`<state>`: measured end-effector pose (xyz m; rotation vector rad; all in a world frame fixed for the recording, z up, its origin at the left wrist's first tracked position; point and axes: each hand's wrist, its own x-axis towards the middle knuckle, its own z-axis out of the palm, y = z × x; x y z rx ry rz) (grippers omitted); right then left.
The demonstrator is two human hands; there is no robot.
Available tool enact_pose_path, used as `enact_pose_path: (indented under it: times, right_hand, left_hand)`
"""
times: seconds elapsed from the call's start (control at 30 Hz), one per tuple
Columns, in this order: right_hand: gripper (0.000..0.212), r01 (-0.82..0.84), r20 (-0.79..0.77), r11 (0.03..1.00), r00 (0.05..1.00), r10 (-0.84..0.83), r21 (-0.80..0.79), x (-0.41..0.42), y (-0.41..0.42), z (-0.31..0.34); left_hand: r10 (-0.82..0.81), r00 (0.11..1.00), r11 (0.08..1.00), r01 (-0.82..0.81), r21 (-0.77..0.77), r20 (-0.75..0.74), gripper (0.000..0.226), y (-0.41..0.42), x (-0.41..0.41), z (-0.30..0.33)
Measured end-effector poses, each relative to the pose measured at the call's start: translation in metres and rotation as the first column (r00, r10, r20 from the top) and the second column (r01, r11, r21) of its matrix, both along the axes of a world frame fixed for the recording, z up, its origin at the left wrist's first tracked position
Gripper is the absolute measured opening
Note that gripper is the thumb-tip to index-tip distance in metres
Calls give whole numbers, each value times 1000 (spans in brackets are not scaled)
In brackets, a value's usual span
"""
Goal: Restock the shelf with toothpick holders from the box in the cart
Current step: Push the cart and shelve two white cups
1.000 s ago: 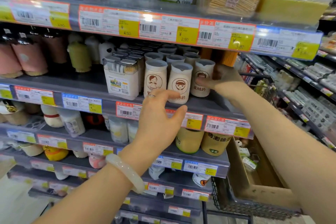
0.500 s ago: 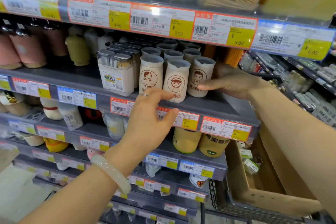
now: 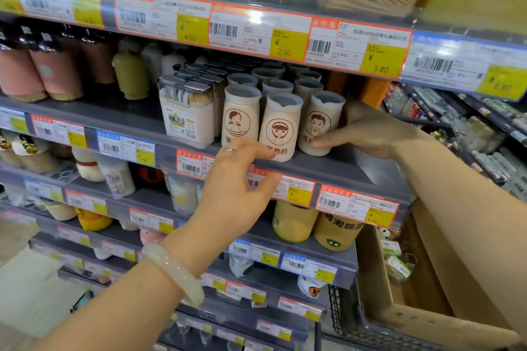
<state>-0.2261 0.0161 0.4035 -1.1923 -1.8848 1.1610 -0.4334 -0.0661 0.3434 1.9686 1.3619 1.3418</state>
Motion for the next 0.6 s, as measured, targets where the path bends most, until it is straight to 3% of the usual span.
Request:
enact_pose_path:
  times: [0.1, 0.23, 0.37, 0.6]
  right_hand:
    - [64, 100, 21, 993, 995, -102, 69, -2, -6, -4]
    - [103, 116, 125, 990, 984, -126, 80, -6, -10, -7]
    - [96, 68, 175, 997, 982, -72, 29, -3, -18, -5]
    - [90, 112, 257, 985, 956, -144, 133, -7, -27, -2]
  left_hand:
    - [-5, 1000, 1000, 5, 5, -1, 29, 0, -1, 0]
    - [-1, 1000, 1000, 1, 18, -7, 28, 0, -2, -1]
    - [-2, 1000, 1000, 1, 20, 14, 28, 0, -2, -1]
    - [88, 996, 995, -88, 41, 10, 24, 1, 3, 0]
